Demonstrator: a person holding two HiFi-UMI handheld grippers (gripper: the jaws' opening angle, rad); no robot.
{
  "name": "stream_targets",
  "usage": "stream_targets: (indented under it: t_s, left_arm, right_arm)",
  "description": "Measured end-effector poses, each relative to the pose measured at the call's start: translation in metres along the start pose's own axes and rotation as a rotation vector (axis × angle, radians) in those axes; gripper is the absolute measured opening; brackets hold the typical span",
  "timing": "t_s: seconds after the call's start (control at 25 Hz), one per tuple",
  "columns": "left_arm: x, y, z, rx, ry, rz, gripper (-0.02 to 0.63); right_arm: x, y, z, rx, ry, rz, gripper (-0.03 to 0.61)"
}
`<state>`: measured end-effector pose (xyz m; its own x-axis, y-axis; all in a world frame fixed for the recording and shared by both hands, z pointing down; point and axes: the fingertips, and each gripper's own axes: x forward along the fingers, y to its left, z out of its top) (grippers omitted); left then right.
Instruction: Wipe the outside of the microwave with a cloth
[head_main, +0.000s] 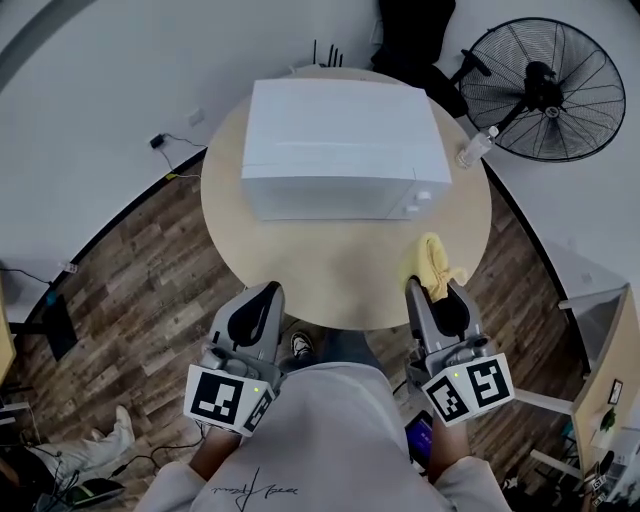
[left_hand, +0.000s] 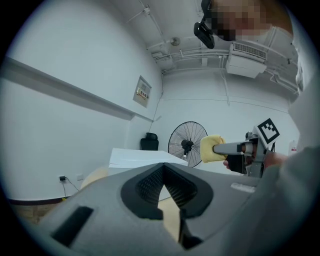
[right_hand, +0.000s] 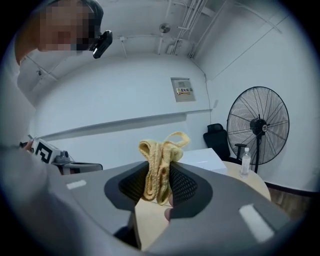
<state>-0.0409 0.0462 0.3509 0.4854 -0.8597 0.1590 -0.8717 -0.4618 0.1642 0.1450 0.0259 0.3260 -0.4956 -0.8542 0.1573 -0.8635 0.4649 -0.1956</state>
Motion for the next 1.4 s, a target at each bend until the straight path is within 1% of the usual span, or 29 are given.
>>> stream_targets:
  t_s: [0.24,0.4,0.6,0.72,0.84,0.96,1.08,1.28,1.4]
  left_arm:
    - [0.030,0.013,0.018,0.011,-0.013,0.006,-0.009]
    - [0.067,0.019,0.027,0.016,-0.003,-0.001,-0.008]
    - [0.110,0.025,0.038,0.028,0.013,0.024,-0.008]
    - [0.124,0.030,0.043,0.017,0.003,0.023,-0.008]
    - [0.132,0.035,0.045,0.015,0.002,-0.017,-0.008]
    - [0.133,0.042,0.044,0.021,0.010,-0.067,-0.008]
    - [0.133,0.050,0.043,0.017,0.023,-0.100,-0.008]
    - [0.131,0.069,0.044,0.024,0.040,-0.097,-0.008]
    - [0.136,0.082,0.045,0.014,0.053,-0.085,-0.008]
  right_arm:
    - [0.043,-0.036,0.026,-0.054,0.004,-0.026,0.129]
    - [0.080,-0.069,0.041,-0.071,0.013,-0.028,0.129]
    - [0.126,-0.111,0.059,-0.100,0.042,-0.020,0.130]
    - [0.160,-0.136,0.060,-0.171,0.115,-0.019,0.130]
    - [0.196,-0.160,0.057,-0.230,0.186,-0.042,0.129]
    - [0.224,-0.183,0.058,-0.243,0.223,-0.098,0.129]
    - [0.248,-0.207,0.054,-0.267,0.281,-0.155,0.129]
    - [0.286,-0.248,0.042,-0.270,0.388,-0.226,0.130]
    - [0.314,-0.274,0.045,-0.280,0.462,-0.265,0.132]
